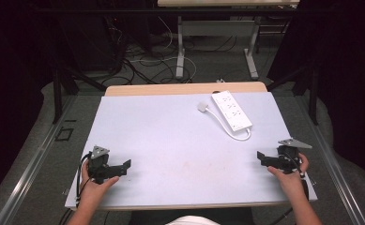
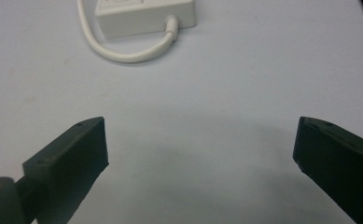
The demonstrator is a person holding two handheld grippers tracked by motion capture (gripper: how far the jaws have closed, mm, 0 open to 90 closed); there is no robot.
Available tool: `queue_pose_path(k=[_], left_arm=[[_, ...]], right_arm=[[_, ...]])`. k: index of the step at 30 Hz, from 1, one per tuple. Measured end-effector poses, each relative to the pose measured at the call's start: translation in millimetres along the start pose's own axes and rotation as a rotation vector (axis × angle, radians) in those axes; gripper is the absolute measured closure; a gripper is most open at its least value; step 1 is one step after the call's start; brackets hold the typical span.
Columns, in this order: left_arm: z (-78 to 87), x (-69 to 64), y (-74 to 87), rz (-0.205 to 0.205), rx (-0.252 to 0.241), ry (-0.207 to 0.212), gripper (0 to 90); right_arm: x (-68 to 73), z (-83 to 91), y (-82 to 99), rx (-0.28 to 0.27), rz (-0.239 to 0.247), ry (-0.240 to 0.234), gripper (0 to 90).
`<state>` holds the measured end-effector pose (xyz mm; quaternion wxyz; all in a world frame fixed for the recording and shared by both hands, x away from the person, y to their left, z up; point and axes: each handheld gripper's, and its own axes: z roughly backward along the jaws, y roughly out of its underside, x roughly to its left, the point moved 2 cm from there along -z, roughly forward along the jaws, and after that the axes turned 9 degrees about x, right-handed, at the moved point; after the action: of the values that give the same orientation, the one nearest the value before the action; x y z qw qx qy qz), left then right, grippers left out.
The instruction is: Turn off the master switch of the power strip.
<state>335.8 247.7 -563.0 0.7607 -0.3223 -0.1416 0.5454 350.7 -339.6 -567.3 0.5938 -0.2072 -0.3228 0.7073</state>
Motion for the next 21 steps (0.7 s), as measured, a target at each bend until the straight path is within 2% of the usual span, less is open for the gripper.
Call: queue_pose_path(k=[2, 3, 5, 6, 8, 9, 11, 12, 13, 16, 21], left_arm=[[1.5, -1.4, 1.1, 0.005, -0.008, 0.013, 0.2], [2.9, -1.8, 1.8, 0.004, 0.001, 0.016, 0.2], [4.3, -2.5, 2.8, 0.000, -0.004, 0.027, 0.2], [3.6, -3.1, 3.1, 0.005, -0.024, 0.030, 0.2], [3.9, -4.0, 3.8, 0.015, -0.027, 0.042, 0.2], [5.1, -3.8, 4.0, 0.007, -0.010, 0.050, 0.3], [4.0, -5.7, 4.2, 0.007, -0.022, 0.041, 0.2], [5.1, -6.2, 4.2, -0.002, -0.011, 0.045, 0.2], [4.5, -7.6, 4.7, 0.000, -0.027, 0.039, 0.2], [8.4, -9.1, 5.7, -0.012, -0.013, 0.039, 0.2], [10.4, -9.4, 5.9, -0.014, -0.012, 0.041, 0.3]], right_arm=[[5.5, 12.9, 3.3, -0.019, -0.021, -0.012, 0.0], [5.5, 12.9, 3.3, -0.019, -0.021, -0.012, 0.0], [7.7, 17.6, 4.8, -0.020, -0.010, -0.002, 0.0], [9.1, 19.3, 5.7, -0.019, -0.004, -0.011, 0.0], [12.1, 21.1, 6.5, -0.037, -0.003, -0.004, 0.0], [13.3, 23.1, 6.0, -0.034, 0.010, -0.012, 0.0], [14.1, 22.8, 5.1, -0.053, 0.008, 0.000, 0.0], [15.3, 23.8, 4.5, -0.051, 0.001, -0.004, 0.0], [15.2, 25.1, 4.0, -0.045, 0.009, -0.012, 0.0], [17.7, 25.3, 3.2, -0.053, -0.005, 0.003, 0.0], [19.3, 25.3, 2.1, -0.032, 0.002, 0.001, 0.0]])
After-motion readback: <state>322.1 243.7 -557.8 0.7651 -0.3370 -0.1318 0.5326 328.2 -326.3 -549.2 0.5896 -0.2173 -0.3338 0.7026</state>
